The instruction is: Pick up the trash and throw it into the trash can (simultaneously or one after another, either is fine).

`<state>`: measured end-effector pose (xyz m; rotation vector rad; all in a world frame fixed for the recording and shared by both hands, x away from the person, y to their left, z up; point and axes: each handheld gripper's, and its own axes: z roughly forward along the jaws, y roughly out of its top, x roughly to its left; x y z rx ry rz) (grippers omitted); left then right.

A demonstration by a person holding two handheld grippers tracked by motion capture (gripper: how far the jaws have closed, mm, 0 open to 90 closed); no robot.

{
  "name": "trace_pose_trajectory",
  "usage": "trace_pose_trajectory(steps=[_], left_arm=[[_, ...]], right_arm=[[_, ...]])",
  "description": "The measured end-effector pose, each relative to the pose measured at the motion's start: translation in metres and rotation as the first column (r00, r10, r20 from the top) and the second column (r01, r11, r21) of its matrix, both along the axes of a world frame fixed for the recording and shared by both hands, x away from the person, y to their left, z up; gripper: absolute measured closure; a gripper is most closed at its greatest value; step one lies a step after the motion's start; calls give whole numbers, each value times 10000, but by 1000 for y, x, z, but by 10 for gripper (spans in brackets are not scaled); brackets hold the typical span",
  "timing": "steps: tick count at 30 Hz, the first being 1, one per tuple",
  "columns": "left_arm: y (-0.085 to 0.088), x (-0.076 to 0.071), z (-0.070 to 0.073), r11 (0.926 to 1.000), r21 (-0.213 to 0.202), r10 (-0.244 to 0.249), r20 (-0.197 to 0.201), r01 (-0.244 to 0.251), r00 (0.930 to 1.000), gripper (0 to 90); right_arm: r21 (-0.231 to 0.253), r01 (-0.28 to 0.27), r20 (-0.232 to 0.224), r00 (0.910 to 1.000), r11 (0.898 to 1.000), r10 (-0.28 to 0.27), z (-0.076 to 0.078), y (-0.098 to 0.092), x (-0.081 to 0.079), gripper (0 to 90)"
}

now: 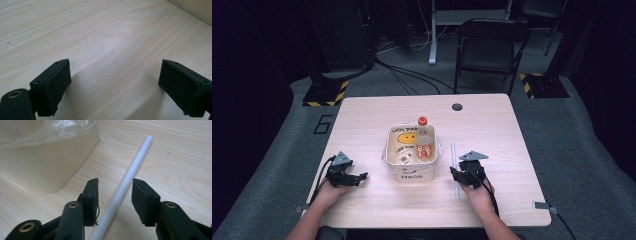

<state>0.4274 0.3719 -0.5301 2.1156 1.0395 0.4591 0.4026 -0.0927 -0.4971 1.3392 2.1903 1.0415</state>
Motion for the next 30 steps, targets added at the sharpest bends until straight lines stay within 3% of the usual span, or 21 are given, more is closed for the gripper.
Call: trace_pose_trajectory(steps=[10, 30], left_arm=[[-1, 0, -1, 10000, -65, -22, 21, 22, 10000, 106], [-1, 0, 0, 9999, -43, -93, 29, 93, 10000, 105]], right_arm=[[-207, 107, -67, 9999, 9997, -108, -6, 2, 0, 649], [-414, 418, -618, 9971, 9983, -444, -14, 3, 3, 743]])
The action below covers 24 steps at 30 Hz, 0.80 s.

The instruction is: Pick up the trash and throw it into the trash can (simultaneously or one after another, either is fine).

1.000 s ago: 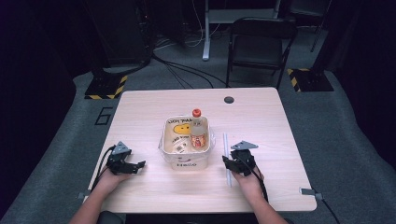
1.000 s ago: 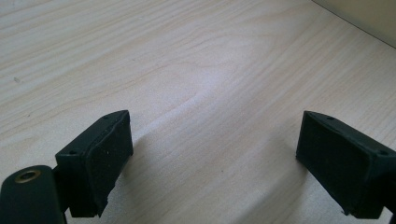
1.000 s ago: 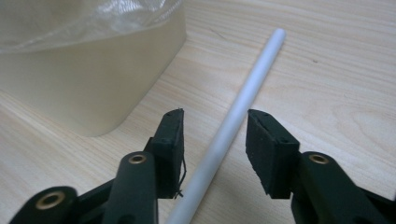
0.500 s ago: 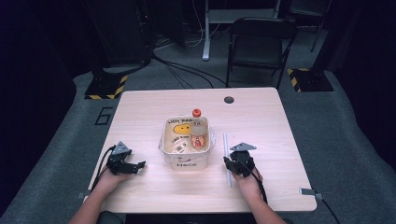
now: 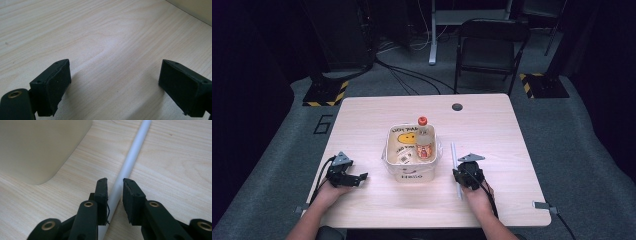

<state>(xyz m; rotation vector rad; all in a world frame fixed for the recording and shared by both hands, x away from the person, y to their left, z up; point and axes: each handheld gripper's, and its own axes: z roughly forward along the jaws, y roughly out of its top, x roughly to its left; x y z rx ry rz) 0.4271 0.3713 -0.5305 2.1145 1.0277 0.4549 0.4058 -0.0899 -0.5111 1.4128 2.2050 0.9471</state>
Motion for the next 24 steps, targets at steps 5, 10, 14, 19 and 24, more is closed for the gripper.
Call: trace_pose_trajectory(steps=[5, 10, 14, 19, 24], left_arm=[[0, 0, 0, 10000, 1, -13, -18, 13, 10000, 106], [0, 0, 0, 10000, -2, -25, -15, 25, 10000, 105], [0, 0, 0, 10000, 44, -53, 4, 53, 10000, 106], [0, 0, 0, 10000, 26, -45, -4, 45, 10000, 105], [0, 0, 1, 9999, 76, -76, -50, 77, 10000, 105]], right_arm=[[-137, 231, -80, 9997, 9996, -232, -1, -3, 2, 769], [-106, 452, -186, 9988, 9989, -454, -1, -9, 4, 774], [-152, 535, -189, 9984, 9985, -538, -2, -13, 7, 779], [-395, 498, -22, 9988, 9980, -499, -3, -10, 6, 781], [-401, 351, 88, 9994, 9986, -348, -4, -10, 6, 781]])
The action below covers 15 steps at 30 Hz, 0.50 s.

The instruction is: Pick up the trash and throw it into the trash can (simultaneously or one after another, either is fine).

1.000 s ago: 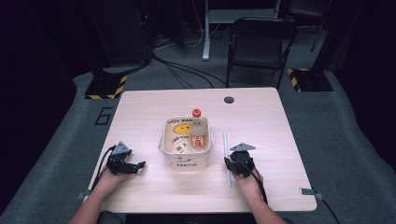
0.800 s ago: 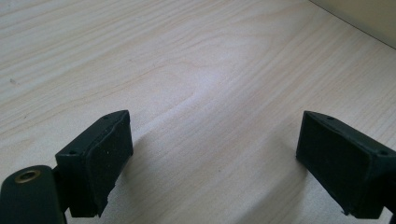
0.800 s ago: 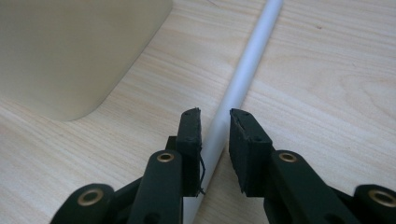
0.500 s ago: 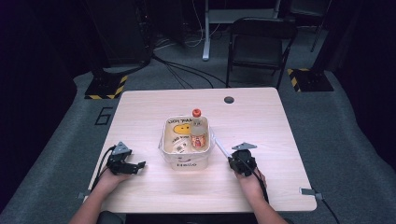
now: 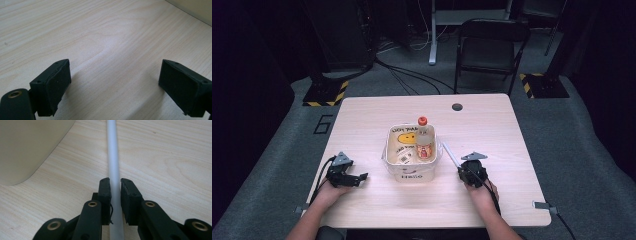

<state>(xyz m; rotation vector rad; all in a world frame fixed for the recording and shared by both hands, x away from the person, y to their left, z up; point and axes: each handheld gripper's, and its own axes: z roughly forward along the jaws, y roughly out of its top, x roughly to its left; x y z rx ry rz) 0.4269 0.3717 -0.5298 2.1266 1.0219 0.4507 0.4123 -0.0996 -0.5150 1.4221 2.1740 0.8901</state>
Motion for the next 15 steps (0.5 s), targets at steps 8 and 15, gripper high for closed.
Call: trace_pose_trajectory(steps=[8, 15], left_arm=[[0, 0, 0, 10000, -26, 13, -1, -13, 10000, 105], [0, 0, -1, 10000, -75, 49, 33, -48, 10000, 106]], right_arm=[[-201, -265, 168, 9995, 9994, 268, 0, 3, 0, 784], [124, -247, -94, 9996, 9996, 248, 2, 2, 3, 788]])
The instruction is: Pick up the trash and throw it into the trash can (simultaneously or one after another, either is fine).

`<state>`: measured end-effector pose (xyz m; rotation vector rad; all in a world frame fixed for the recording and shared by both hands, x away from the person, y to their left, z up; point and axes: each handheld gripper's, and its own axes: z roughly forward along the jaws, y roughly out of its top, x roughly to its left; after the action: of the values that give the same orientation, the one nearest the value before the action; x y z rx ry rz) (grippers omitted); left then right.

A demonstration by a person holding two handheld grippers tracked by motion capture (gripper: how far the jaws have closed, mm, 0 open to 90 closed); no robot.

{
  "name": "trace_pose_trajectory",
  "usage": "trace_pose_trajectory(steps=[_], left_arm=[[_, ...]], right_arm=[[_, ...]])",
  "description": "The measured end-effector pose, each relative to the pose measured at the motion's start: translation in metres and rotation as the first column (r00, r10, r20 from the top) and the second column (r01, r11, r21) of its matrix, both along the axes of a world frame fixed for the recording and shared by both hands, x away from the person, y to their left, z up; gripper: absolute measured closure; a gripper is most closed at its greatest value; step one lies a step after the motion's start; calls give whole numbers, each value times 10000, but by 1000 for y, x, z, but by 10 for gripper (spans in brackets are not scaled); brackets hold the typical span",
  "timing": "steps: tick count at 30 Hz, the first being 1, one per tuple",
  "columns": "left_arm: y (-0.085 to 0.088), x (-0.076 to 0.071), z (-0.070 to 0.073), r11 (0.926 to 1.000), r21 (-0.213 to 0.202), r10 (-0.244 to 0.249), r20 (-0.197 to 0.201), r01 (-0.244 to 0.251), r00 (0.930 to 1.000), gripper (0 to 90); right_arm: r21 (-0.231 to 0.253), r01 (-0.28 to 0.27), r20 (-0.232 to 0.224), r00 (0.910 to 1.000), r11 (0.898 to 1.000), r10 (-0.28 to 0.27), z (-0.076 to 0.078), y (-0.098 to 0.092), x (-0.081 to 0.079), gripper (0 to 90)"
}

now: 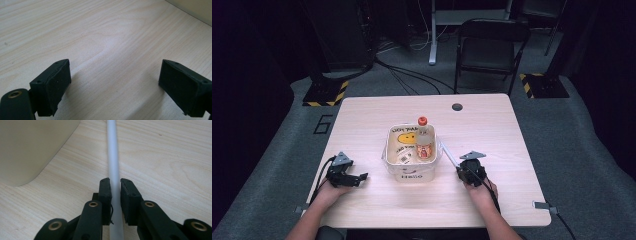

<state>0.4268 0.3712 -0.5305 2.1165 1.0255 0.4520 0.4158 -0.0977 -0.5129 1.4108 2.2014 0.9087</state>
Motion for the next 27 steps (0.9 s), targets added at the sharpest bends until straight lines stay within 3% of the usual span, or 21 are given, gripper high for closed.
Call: trace_pose_trajectory(steps=[10, 18, 27], left_arm=[[0, 0, 0, 10000, 36, -25, 10, 25, 10000, 106], [0, 0, 0, 10000, 34, -22, -7, 22, 10000, 105], [0, 0, 0, 10000, 43, -29, 21, 29, 10000, 105]], right_arm=[[589, 311, -70, 9995, 9978, -308, 10, -15, 1, 788], [1156, 552, -460, 9977, 9918, -501, 22, -31, 4, 788], [1175, 292, -369, 9990, 9926, -250, 40, -40, -2, 787]])
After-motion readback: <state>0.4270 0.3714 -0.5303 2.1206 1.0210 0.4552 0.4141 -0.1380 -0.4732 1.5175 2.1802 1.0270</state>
